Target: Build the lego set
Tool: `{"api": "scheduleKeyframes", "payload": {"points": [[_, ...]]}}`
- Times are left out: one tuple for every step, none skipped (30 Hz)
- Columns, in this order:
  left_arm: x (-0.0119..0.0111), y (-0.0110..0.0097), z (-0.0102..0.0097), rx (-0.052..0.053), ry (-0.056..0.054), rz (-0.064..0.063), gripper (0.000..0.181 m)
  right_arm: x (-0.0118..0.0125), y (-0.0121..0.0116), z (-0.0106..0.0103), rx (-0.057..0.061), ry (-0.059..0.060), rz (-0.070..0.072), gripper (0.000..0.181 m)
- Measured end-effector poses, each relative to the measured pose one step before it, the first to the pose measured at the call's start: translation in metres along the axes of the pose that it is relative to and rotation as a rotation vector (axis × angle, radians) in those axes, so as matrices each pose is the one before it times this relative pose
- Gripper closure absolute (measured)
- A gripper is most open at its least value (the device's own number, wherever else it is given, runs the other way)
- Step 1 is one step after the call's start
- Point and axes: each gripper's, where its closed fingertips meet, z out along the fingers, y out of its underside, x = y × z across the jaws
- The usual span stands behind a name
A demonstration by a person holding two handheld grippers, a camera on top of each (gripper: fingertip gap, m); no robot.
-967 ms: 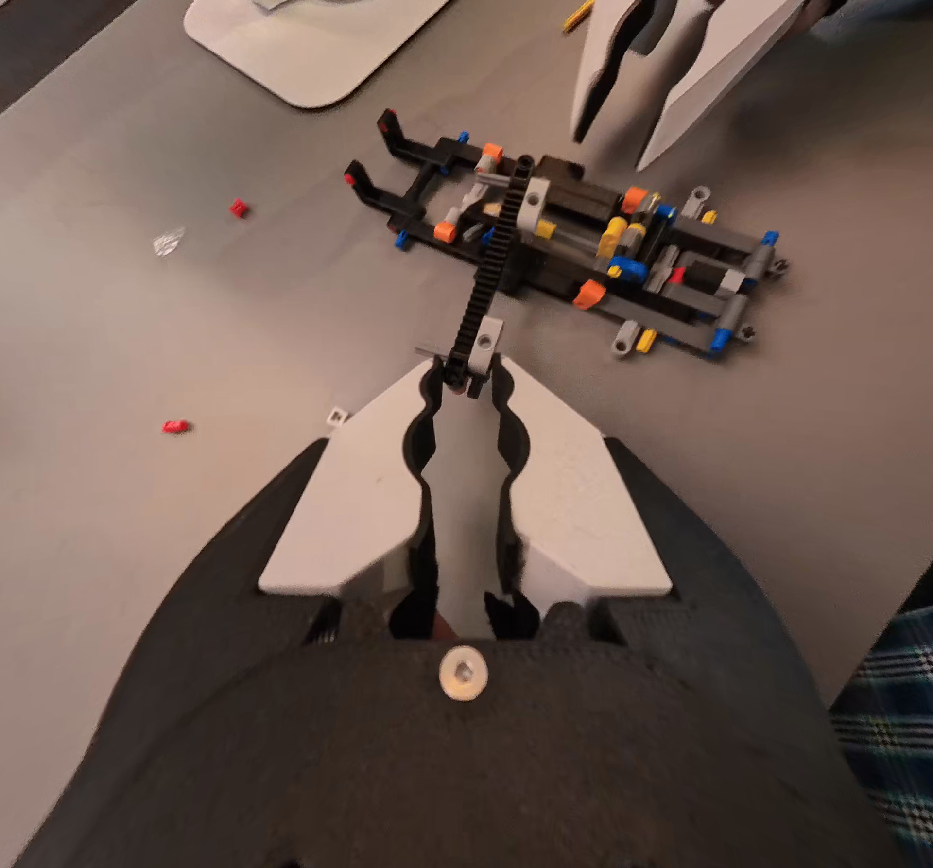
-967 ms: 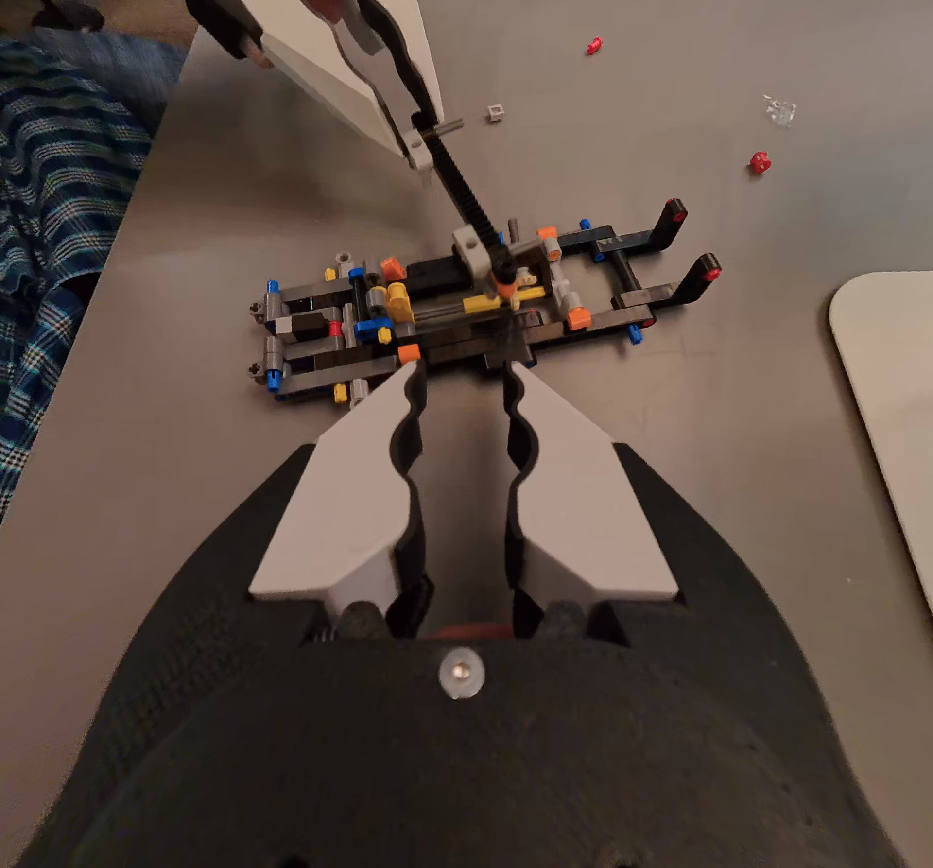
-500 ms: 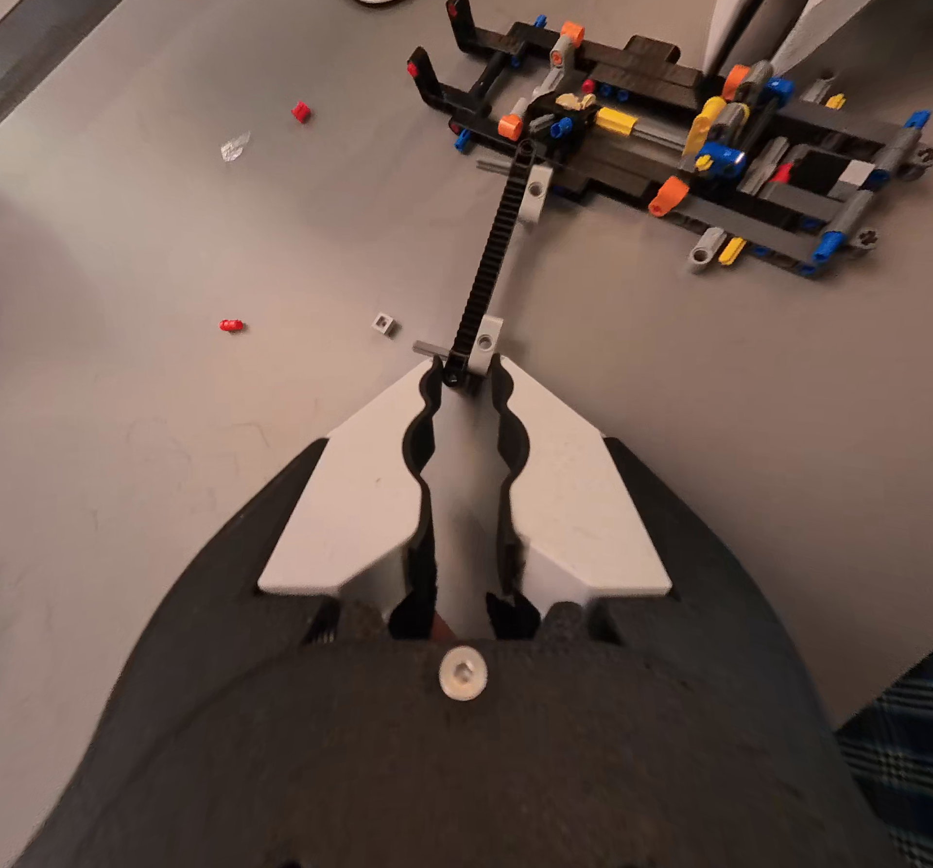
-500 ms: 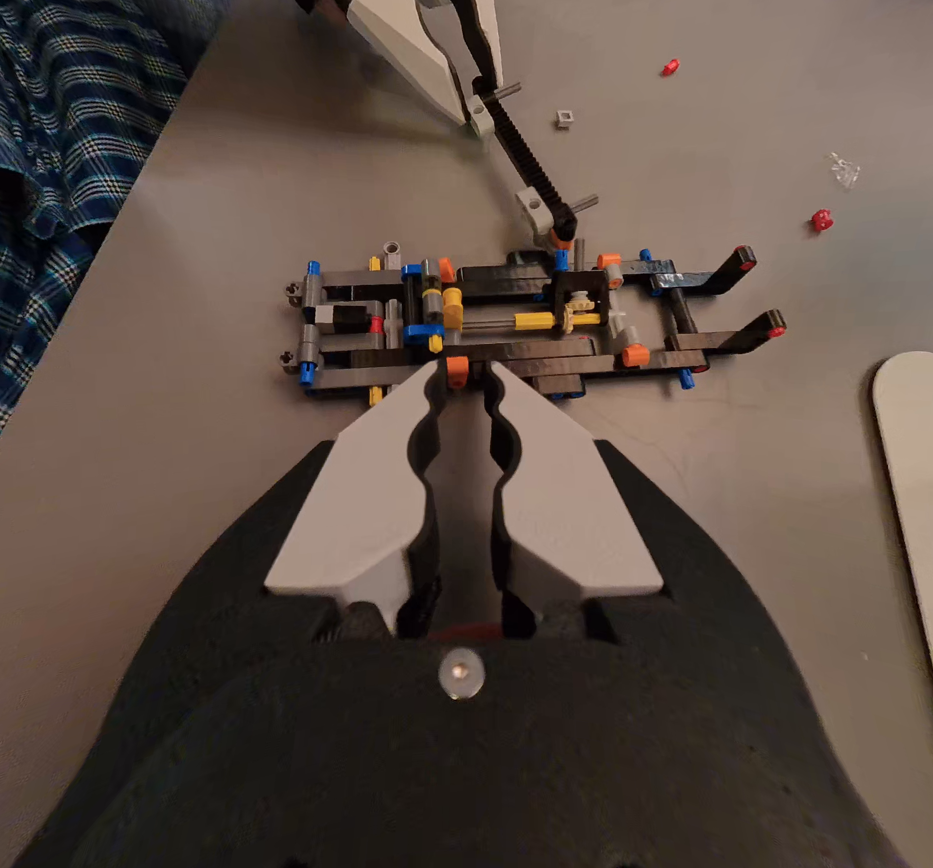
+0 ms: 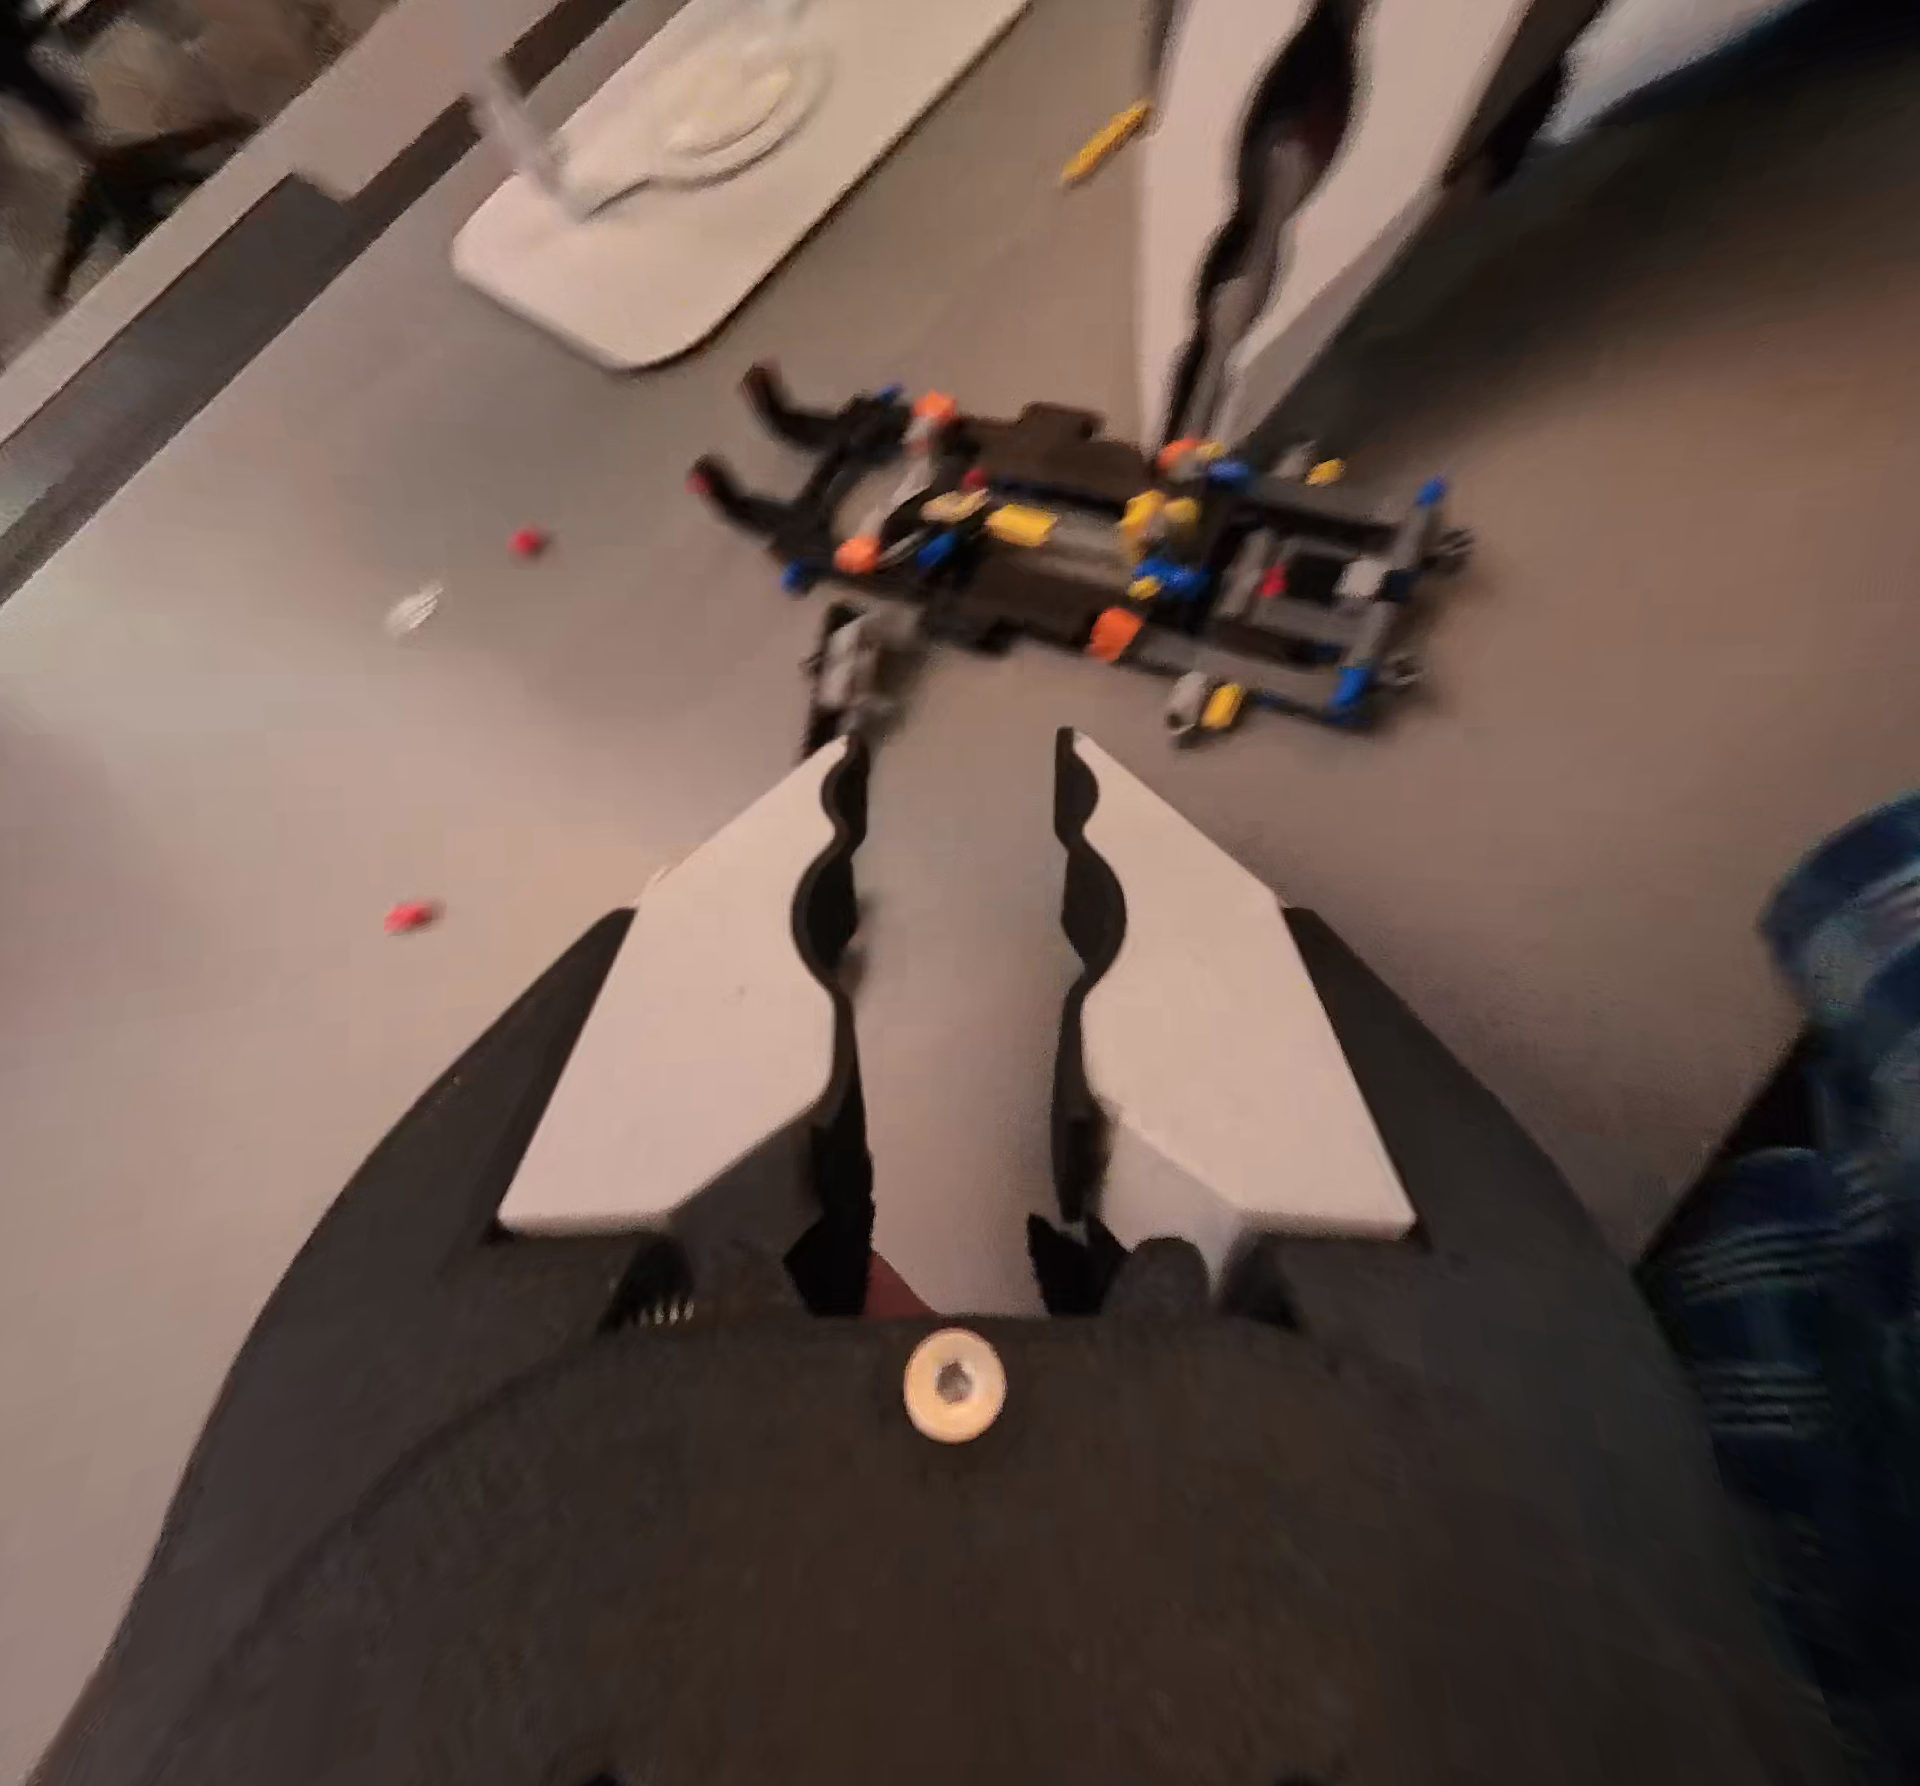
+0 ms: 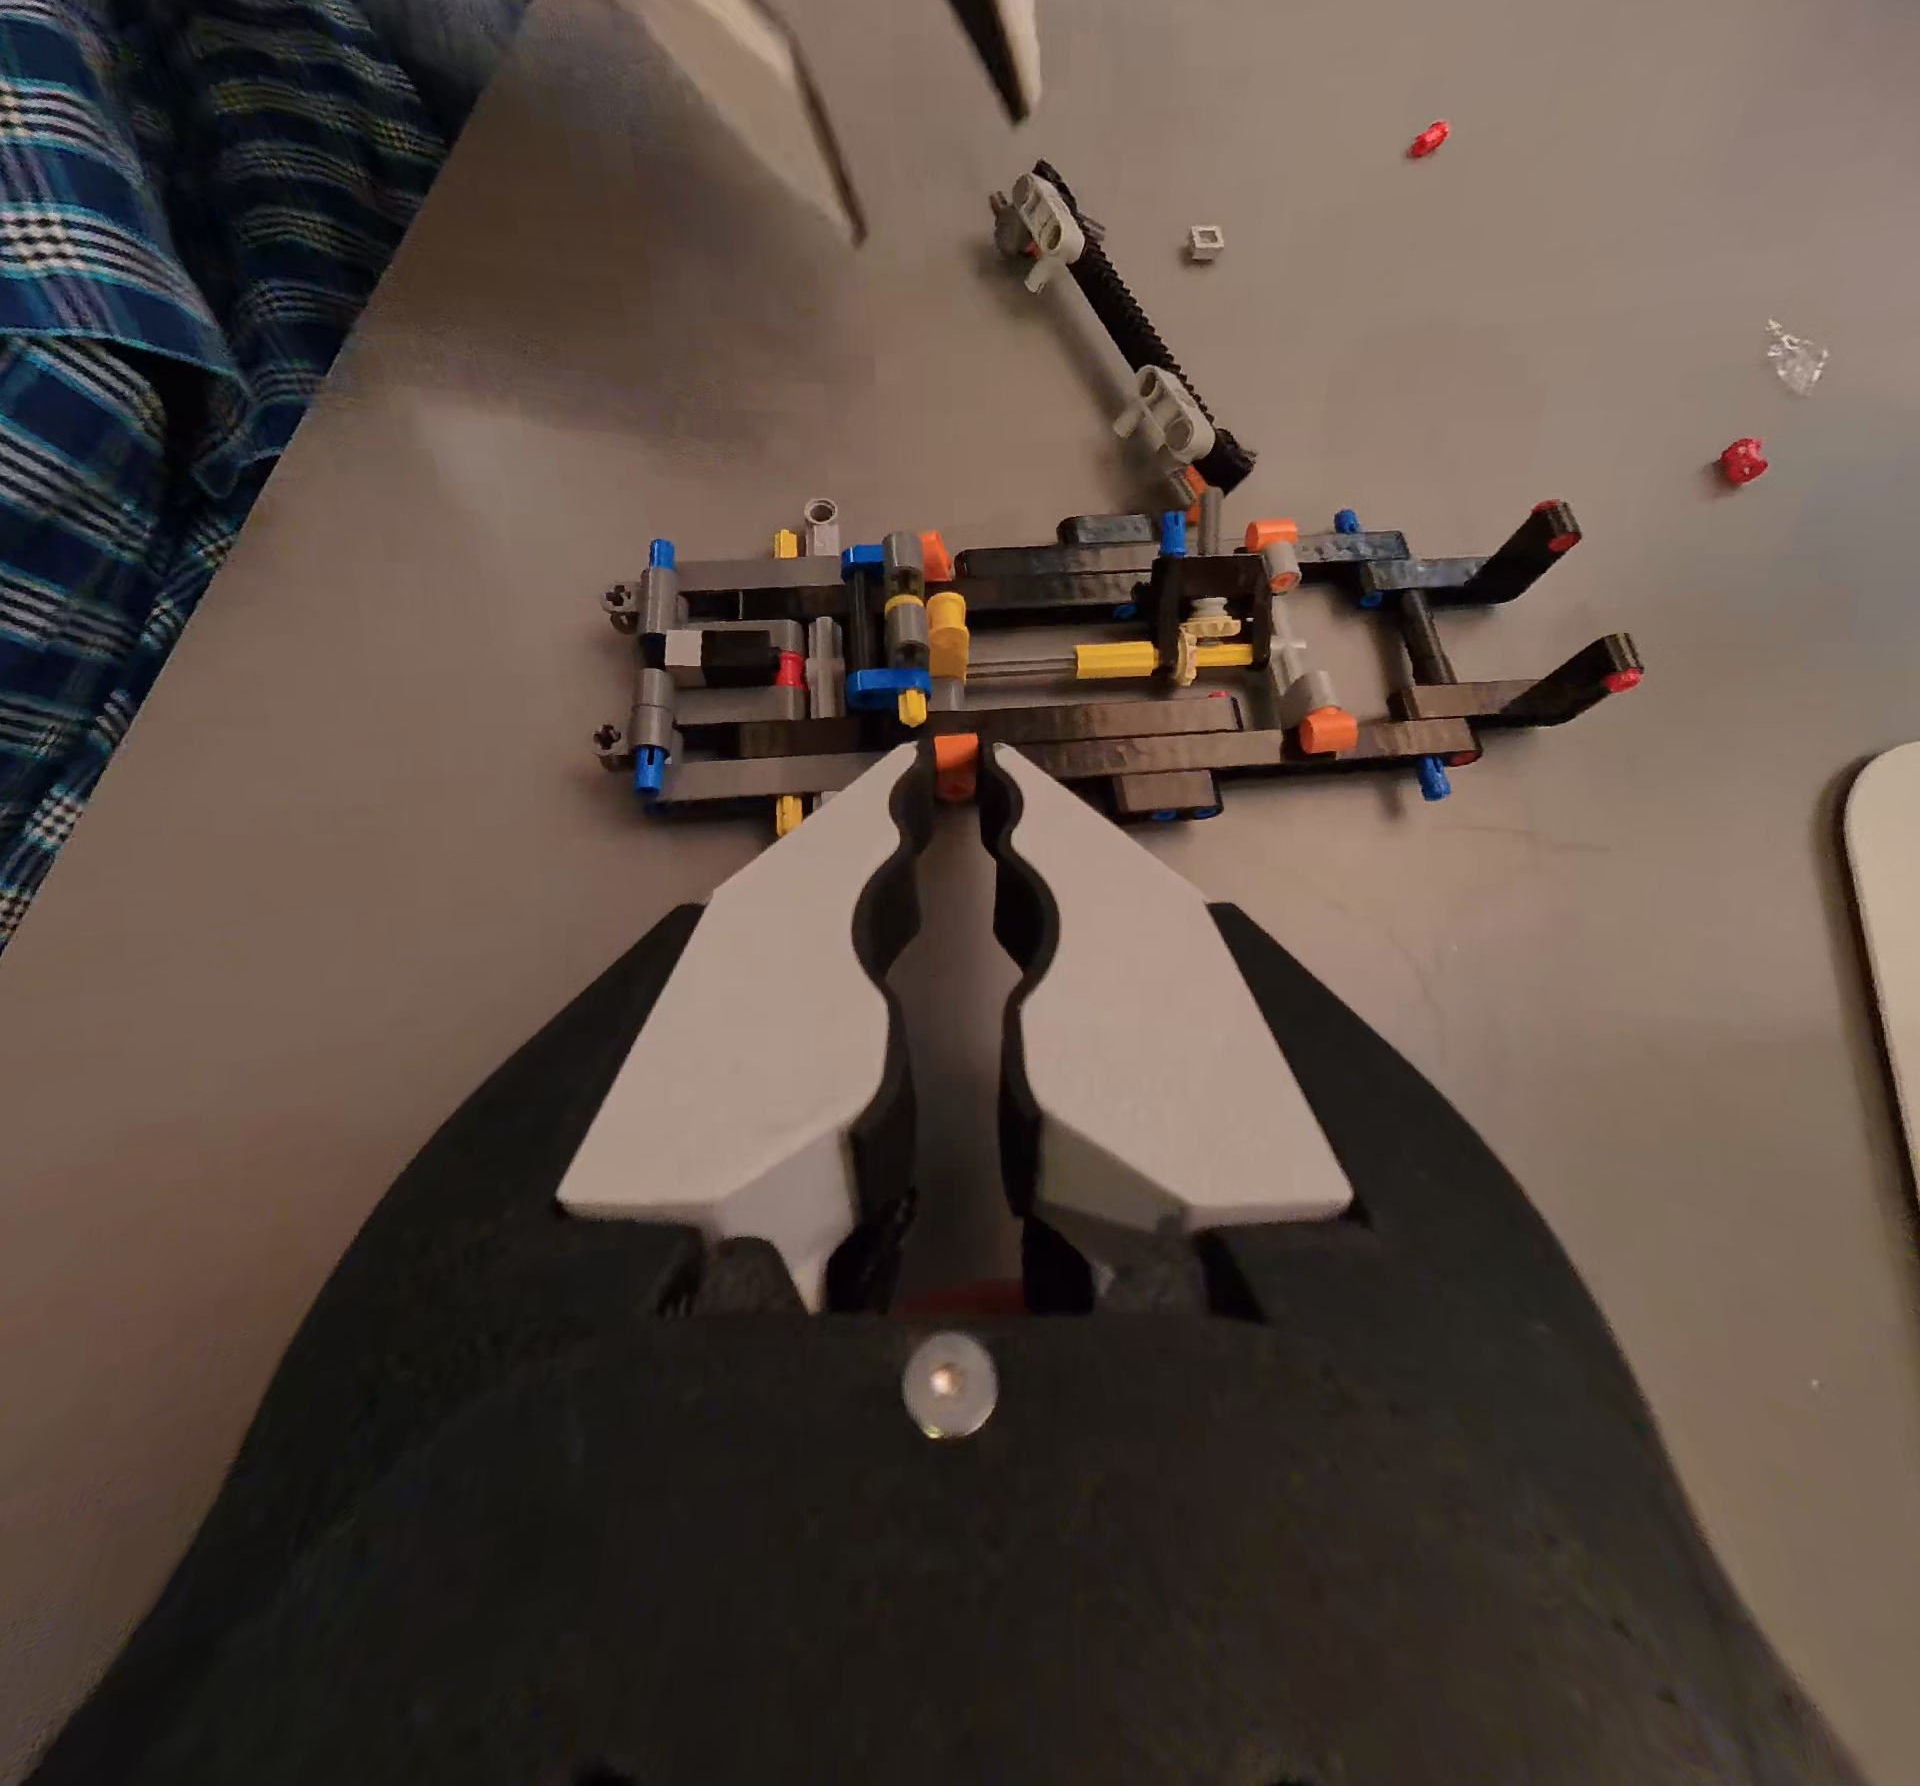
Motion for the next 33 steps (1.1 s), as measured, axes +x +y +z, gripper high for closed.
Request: {"api": "scheduleKeyframes", "payload": {"points": [[0.01206, -0.00426, 0.00733, -0.0084, 0.0387, 0.0398, 0.146, -0.00111, 0.00037, -0.00055, 0.0005, -0.0069, -0.0027, 0.176], [0.00774, -0.00113, 0.00844, -0.0224, 0.0209, 0.0405, 0.145, -0.00112, 0.00037, -0.00053, 0.0004, -0.0075, -0.002, 0.176], [0.00604, -0.00064, 0.00823, -0.0161, 0.0221, 0.0349, 0.143, -0.00139, 0.00027, -0.00058, 0.0004, -0.0086, -0.0034, 0.176], [0.00448, -0.0019, 0.00738, 0.0001, 0.0213, 0.0208, 0.143, -0.00161, 0.00023, -0.0004, 0.0005, -0.0085, -0.0057, 0.176], [0.00381, -0.00165, 0.00658, 0.0045, 0.0253, 0.005, 0.144, -0.0011, 0.00025, -0.00037, 0.0002, -0.0058, -0.0037, 0.176], [0.00172, 0.00028, 0.00554, -0.0057, 0.0205, 0.002, 0.143, -0.00102, 0.00019, -0.0003, 0.0002, -0.0051, -0.0028, 0.176], [-0.00007, 0.00047, 0.00381, -0.0039, 0.0139, 0.0059, 0.145, -0.0008, 0.00014, -0.00023, 0.0003, -0.0044, -0.0037, 0.176], [-0.00003, -0.0022, 0.00175, 0.0118, 0.0185, -0.0031, 0.146, -0.00036, 0.0001, -0.00015, 0.0001, -0.0015, -0.0015, 0.176], [-0.00037, -0.00045, 0.00177, -0.0031, 0.0178, -0.005, 0.147, -0.00029, -0.00001, 0.0, 0.0001, -0.0024, -0.0006, 0.176], [-0.00124, -0.00021, 0.00132, -0.0015, 0.0091, 0.0022, 0.151, -0.00024, 0.00003, -0.00004, 0.0001, -0.0023, 0.0, 0.176], [0.00096, -0.0004, 0.00083, 0.0004, 0.0221, 0.0053, 0.154, -0.00027, 0.00005, -0.00005, -0.0001, -0.0025, 0.0001, 0.176], [0.00179, 0.00002, 0.00074, -0.0028, 0.0278, -0.0031, 0.157, -0.00004, 0.00009, -0.00012, 0.0001, -0.0015, 0.001, 0.176], [0.00087, 0.0001, 0.00043, -0.0028, 0.0221, -0.0085, 0.159, -0.00002, 0.00011, -0.00013, 0.0, -0.0013, 0.0012, 0.176], [0.00094, 0.00021, 0.00032, -0.0002, 0.0192, -0.006, 0.162, 0.00007, 0.00004, -0.00005, 0.0002, -0.0011, 0.0012, 0.176], [0.0018, 0.00012, 0.0004, 0.0013, 0.0223, -0.0046, 0.165, 0.00003, 0.00003, -0.00002, 0.0, -0.0007, 0.0014, 0.176], [0.00134, -0.00009, 0.0004, 0.0, 0.0185, -0.0072, 0.169, 0.00023, 0.00003, -0.00001, -0.0001, 0.0, 0.0018, 0.176], [0.0015, -0.00009, 0.00054, -0.0006, 0.0186, -0.0082, 0.173, 0.00007, 0.00014, -0.00015, -0.0002, -0.0007, 0.0012, 0.176], [0.00023, -0.00026, 0.0003, -0.001, 0.0104, -0.009, 0.173, 0.00015, 0.00016, -0.00018, -0.0001, -0.0009, 0.0008, 0.177], [-0.00022, 0.00025, 0.00016, -0.0016, 0.0114, -0.0093, 0.173, 0.00013, 0.00015, -0.00018, 0.0, -0.0007, 0.0013, 0.177], [-0.00025, 0.00013, 0.00013, -0.0006, 0.016, -0.0211, 0.173, 0.00005, 0.00007, -0.00006, -0.0002, 0.0001, 0.0005, 0.177], [0.00011, -0.00001, 0.00006, 0.0002, 0.0182, -0.0228, 0.173, 0.00007, 0.0, 0.00001, -0.0001, -0.0003, 0.0003, 0.176], [0.00017, 0.00022, 0.00009, -0.0018, 0.0126, -0.0144, 0.173, -0.00003, 0.00005, -0.00005, -0.0001, -0.0006, 0.0004, 0.177], [-0.00034, 0.00001, 0.00002, -0.0027, 0.0074, -0.0148, 0.173, -0.00011, 0.00005, -0.00002, -0.0003, -0.0007, 0.0002, 0.177], [-0.00094, -0.00039, 0.00023, -0.0009, 0.0023, -0.0224, 0.173, -0.00004, 0.00018, -0.00018, -0.0004, -0.001, 0.0001, 0.177], [-0.00055, -0.00007, 0.00009, 0.0006, 0.0019, -0.0126, 0.173, -0.00021, 0.00019, -0.00027, 0.0002, -0.0016, -0.0004, 0.177], [-0.00065, 0.0001, -0.00012, -0.0001, -0.0024, -0.0017, 0.173, -0.00027, 0.00012, -0.00014, -0.0001, -0.0016, -0.0011, 0.177], [-0.0011, -0.00012, -0.00015, 0.0012, -0.0061, -0.0055, 0.172, -0.0003, 0.00004, 0.00013, -0.0002, -0.0016, -0.0012, 0.177], [-0.00022, -0.00005, -0.00004, 0.0035, -0.0032, -0.0004, 0.172, -0.00023, -0.00009, -0.00007, 0.0001, -0.001, -0.0007, 0.176], [-0.00085, -0.00012, -0.0002, 0.0034, -0.0136, 0.0122, 0.172, 0.00007, -0.00001, 0.00002, 0.0, -0.0003, 0.0004, 0.177], [-0.00223, 0.00005, -0.00041, 0.0021, -0.0303, 0.0267, 0.167, 0.00003, 0.00004, 0.00012, -0.0001, 0.0002, 0.0007, 0.176], [-0.00032, 0.00003, -0.00077, 0.0024, -0.0208, 0.0321, 0.167, 0.00042, -0.00007, 0.00013, -0.0003, 0.0018, 0.0013, 0.176], [0.00277, 0.00003, -0.00108, 0.0002, -0.0016, 0.0292, 0.167, 0.00032, 0.00004, 0.00017, -0.0006, 0.0016, 0.0022, 0.176], [0.0019, -0.00029, -0.00104, 0.0037, -0.0048, 0.0222, 0.168, 0.00034, 0.0001, 0.00014, -0.001, 0.0014, 0.0016, 0.176]]}}
